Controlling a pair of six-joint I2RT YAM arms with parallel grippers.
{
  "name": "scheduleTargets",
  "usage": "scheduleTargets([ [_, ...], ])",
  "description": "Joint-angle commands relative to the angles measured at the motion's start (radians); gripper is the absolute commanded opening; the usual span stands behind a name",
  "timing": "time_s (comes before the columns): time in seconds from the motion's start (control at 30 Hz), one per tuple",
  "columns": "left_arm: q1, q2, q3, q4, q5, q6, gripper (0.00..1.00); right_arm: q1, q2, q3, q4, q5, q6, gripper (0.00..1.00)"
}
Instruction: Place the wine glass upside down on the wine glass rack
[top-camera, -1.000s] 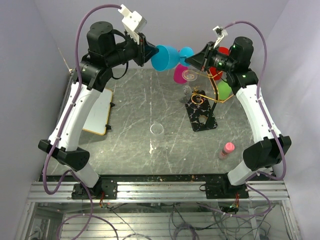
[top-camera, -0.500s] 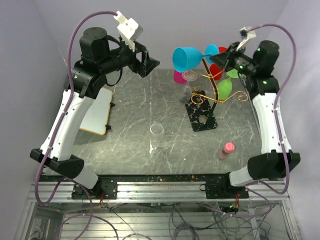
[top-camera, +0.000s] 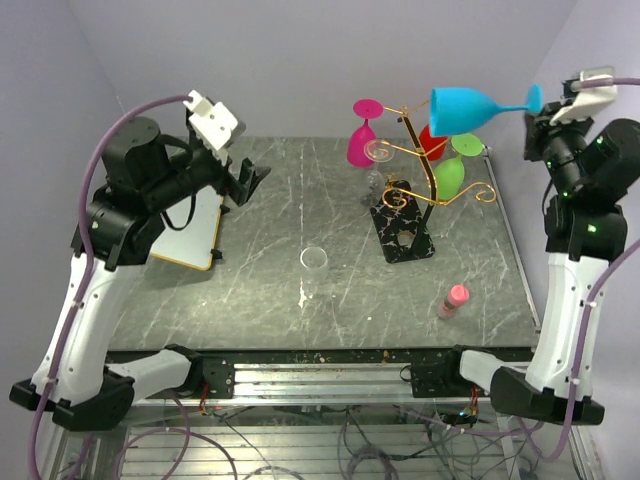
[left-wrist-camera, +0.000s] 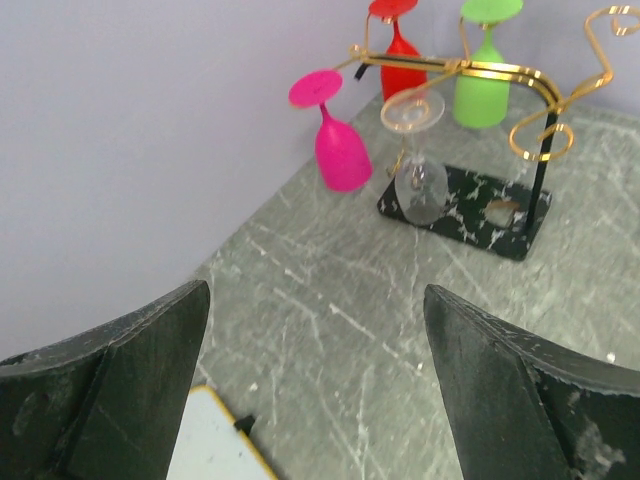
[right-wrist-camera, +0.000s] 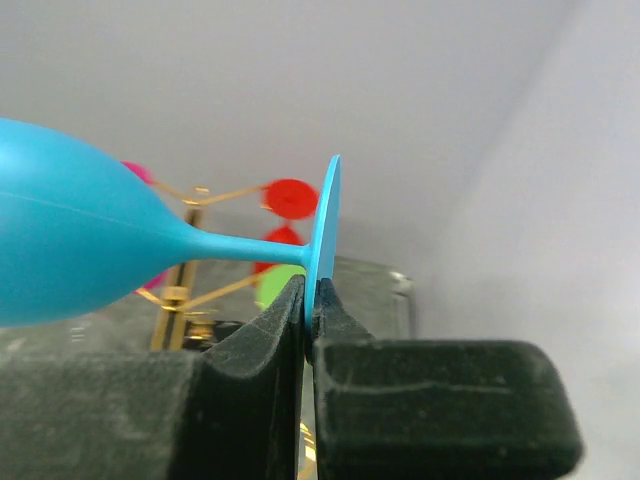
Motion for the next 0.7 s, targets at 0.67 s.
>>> scheduleTargets([
  [0.67,0.106,-0.233,-0.218,-0.07,0.072,0.128,0.99,-0.296,-0.222,-0.266,-0.134,0.731,-0.478,0.0],
])
